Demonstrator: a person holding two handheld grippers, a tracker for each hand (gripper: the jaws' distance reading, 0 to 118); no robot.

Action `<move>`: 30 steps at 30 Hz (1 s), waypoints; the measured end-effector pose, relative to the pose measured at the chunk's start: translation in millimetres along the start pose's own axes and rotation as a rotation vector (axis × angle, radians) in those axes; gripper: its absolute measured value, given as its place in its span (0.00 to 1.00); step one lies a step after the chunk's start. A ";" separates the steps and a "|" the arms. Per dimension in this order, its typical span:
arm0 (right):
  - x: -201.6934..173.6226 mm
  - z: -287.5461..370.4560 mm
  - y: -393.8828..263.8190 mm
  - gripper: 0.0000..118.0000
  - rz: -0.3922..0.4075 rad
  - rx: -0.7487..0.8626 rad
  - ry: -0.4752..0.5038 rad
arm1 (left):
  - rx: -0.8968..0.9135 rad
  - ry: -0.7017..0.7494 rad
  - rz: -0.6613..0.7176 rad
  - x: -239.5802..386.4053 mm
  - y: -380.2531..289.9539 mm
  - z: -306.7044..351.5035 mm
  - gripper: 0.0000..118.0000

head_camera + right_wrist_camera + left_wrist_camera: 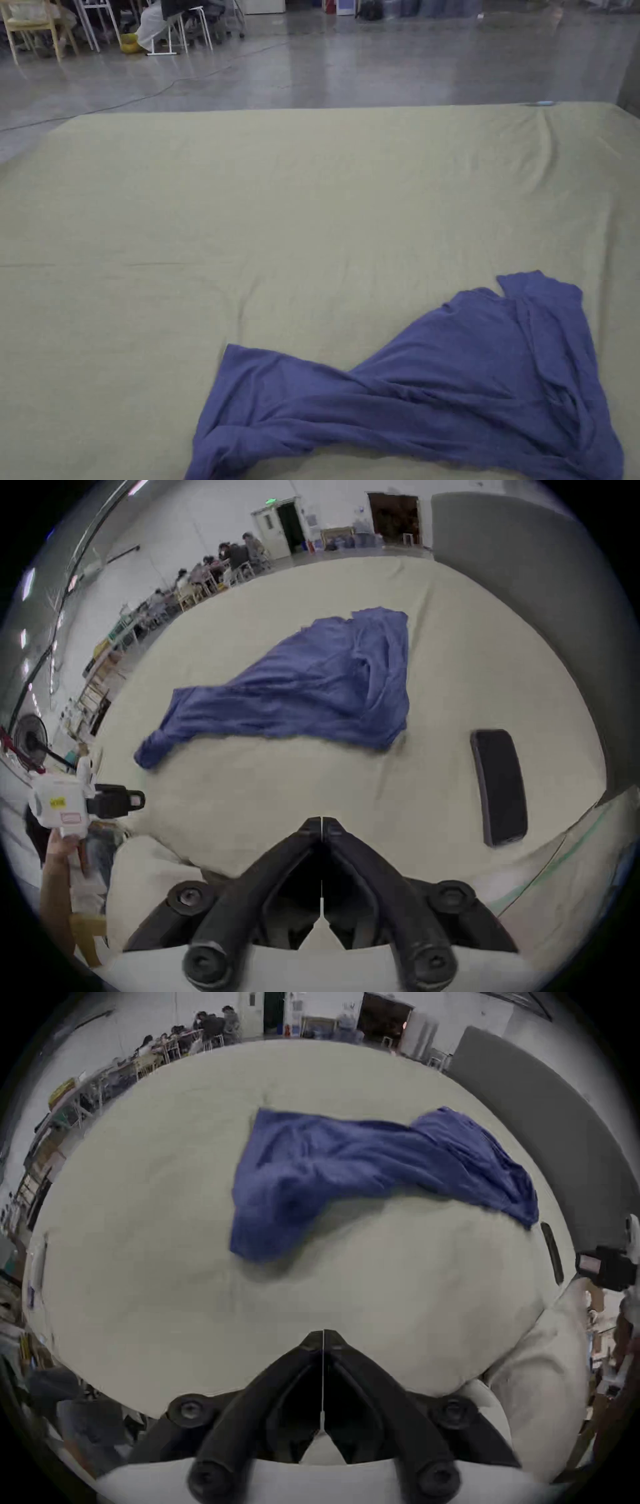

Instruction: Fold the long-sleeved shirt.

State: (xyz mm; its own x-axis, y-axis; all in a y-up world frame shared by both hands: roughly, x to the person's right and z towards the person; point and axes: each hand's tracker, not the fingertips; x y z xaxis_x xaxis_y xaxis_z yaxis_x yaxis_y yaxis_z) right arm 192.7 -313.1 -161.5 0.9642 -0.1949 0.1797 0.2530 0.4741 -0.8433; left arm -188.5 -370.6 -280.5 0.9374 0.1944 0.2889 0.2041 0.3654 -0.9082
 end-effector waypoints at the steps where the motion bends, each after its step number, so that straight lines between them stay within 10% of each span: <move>1: -2.0 -2.1 -0.6 0.00 -0.005 -0.013 0.042 | 0.019 -0.009 0.026 -1.4 3.0 4.1 0.00; 4: -3.7 -2.3 5.9 0.00 -0.008 -0.014 0.047 | 0.106 -0.070 0.053 -12.3 41.3 16.5 0.08; 6: -5.8 -3.8 6.5 0.00 0.007 -0.009 0.038 | 0.134 -0.056 0.047 -21.4 84.2 16.4 0.89; 7: -6.2 -4.7 6.4 0.00 0.008 -0.008 0.038 | 0.131 -0.051 0.044 -29.5 107.1 9.6 1.00; 19: 16.2 -7.0 7.5 0.00 -0.058 -0.050 0.006 | -0.014 0.014 0.289 -76.6 234.8 -94.7 0.87; 22: 19.4 -7.8 10.3 0.00 -0.058 -0.050 -0.005 | -0.008 0.123 0.075 -44.7 234.7 -89.6 0.83; 27: 21.8 -10.8 24.2 0.00 -0.024 -0.042 -0.080 | 0.047 0.241 -0.021 -16.0 222.5 -77.4 0.00; 30: 30.0 -14.4 44.8 0.00 0.001 -0.025 -0.118 | 0.056 0.240 -0.098 -4.9 212.0 -64.0 0.00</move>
State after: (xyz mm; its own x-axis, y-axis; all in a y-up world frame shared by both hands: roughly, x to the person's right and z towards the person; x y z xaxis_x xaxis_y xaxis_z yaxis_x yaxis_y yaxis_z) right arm 231.8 -310.0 -201.2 0.9674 -0.0910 0.2364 0.2516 0.4525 -0.8555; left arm -131.8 -352.3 -493.8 0.9555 -0.0632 0.2882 0.2872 0.4228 -0.8595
